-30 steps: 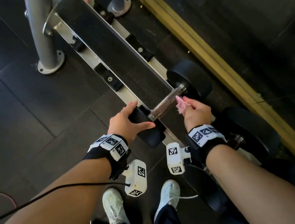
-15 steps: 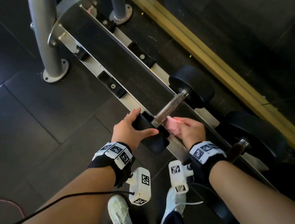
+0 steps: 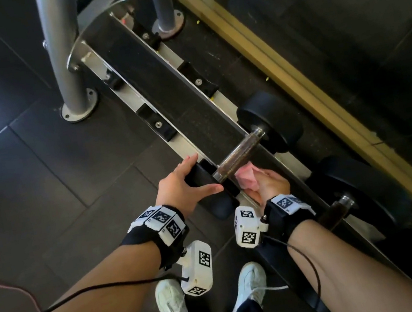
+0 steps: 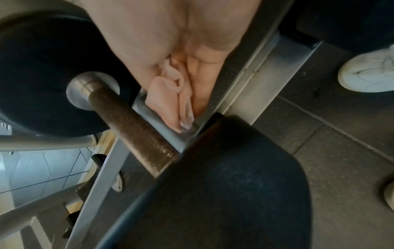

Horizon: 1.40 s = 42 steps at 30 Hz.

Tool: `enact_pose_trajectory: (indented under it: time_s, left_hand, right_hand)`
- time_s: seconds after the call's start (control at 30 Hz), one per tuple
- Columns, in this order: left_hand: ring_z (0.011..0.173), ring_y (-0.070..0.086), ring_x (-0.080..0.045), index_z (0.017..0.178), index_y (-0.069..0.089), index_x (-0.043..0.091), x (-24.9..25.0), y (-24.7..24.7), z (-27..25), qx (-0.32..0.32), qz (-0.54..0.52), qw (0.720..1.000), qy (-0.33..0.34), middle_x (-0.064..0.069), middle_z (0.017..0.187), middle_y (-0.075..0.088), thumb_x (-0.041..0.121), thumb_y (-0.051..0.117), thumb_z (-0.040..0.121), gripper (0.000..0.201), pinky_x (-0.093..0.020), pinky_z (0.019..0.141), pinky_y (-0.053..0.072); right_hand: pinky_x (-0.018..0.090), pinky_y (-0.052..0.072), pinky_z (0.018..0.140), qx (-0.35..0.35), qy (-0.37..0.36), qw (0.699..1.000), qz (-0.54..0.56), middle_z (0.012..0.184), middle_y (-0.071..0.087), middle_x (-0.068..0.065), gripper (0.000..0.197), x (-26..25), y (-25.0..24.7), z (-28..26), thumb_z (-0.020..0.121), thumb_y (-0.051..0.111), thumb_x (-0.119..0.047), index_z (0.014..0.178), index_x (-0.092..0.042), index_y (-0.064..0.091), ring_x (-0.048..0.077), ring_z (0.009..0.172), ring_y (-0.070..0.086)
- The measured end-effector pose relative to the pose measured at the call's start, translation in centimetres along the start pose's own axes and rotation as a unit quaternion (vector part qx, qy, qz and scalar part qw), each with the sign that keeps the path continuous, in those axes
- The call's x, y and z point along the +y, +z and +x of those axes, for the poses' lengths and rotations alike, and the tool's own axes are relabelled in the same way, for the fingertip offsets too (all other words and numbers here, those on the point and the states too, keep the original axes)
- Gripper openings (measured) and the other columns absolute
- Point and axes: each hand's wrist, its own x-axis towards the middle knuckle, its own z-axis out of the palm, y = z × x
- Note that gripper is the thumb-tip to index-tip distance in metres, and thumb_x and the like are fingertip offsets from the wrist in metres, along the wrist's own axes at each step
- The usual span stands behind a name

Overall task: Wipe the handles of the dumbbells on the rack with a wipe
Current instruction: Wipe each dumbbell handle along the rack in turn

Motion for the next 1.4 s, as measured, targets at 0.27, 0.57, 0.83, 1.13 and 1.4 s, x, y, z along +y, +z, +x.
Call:
enact_pose_trajectory:
  time_s: [0.27, 0.57, 0.83, 1.13, 1.4]
  left_hand:
    - [0.137, 0.042, -0.009, 0.146, 0.037, 0.046, -0.2, 0.1, 0.0, 0.004, -0.004, 1.000, 0.002, 0.018, 0.154, 0.038, 0.053, 0.086, 0.063, 0.097, -0.016, 0.103, 0.031]
    - [0.138, 0.041, -0.008, 0.146, 0.037, 0.047, 0.0, 0.0, -0.1, 0.003, 0.003, 1.000, 0.004, 0.018, 0.154, 0.038, 0.054, 0.085, 0.062, 0.096, -0.017, 0.105, 0.030]
    - [0.138, 0.040, -0.006, 0.146, 0.038, 0.046, 0.0, 0.1, -0.2, 0.004, -0.009, 1.000, 0.005, 0.018, 0.154, 0.037, 0.051, 0.087, 0.063, 0.096, -0.013, 0.103, 0.028]
    - [0.133, 0.047, -0.008, 0.145, 0.037, 0.049, 0.2, -0.2, -0.1, -0.005, 0.011, 1.000, 0.004, 0.020, 0.152, 0.039, 0.055, 0.085, 0.062, 0.096, -0.016, 0.100, 0.035]
    - [0.135, 0.044, -0.007, 0.145, 0.038, 0.048, 0.2, -0.2, -0.1, -0.002, 0.010, 1.000, 0.003, 0.021, 0.152, 0.038, 0.054, 0.086, 0.062, 0.096, -0.014, 0.101, 0.030]
  right_hand:
    - [0.029, 0.054, 0.072, 0.095, -0.110, 0.989, -0.014, 0.098, 0.072, 0.005, 0.012, -1.6, 2.0, 1.0, 0.085, 0.074, -0.022, 0.096, -0.021, 0.069, 0.020, 0.086, 0.069]
    - [0.019, 0.058, 0.076, -0.013, -0.086, 0.994, 0.061, 0.085, 0.076, -0.011, 0.032, -0.9, 2.8, 0.0, 0.093, 0.062, -0.005, 0.092, -0.035, 0.073, 0.002, 0.082, 0.073]
    - [0.036, 0.053, 0.096, -0.072, -0.078, 0.994, 0.009, 0.102, 0.076, 0.001, 0.030, -0.3, 0.7, -0.5, 0.092, 0.062, -0.006, 0.110, -0.026, 0.075, 0.018, 0.100, 0.071]
    - [0.033, 0.055, 0.085, -0.061, -0.053, 0.994, 0.076, 0.100, 0.077, 0.000, 0.032, -0.6, 3.5, -0.3, 0.093, 0.054, -0.001, 0.101, -0.022, 0.077, 0.015, 0.094, 0.073]
    - [0.028, 0.057, 0.079, -0.066, -0.050, 0.993, 0.085, 0.097, 0.077, 0.004, 0.033, -0.5, 1.2, -0.4, 0.091, 0.056, 0.002, 0.098, -0.022, 0.077, 0.017, 0.091, 0.074]
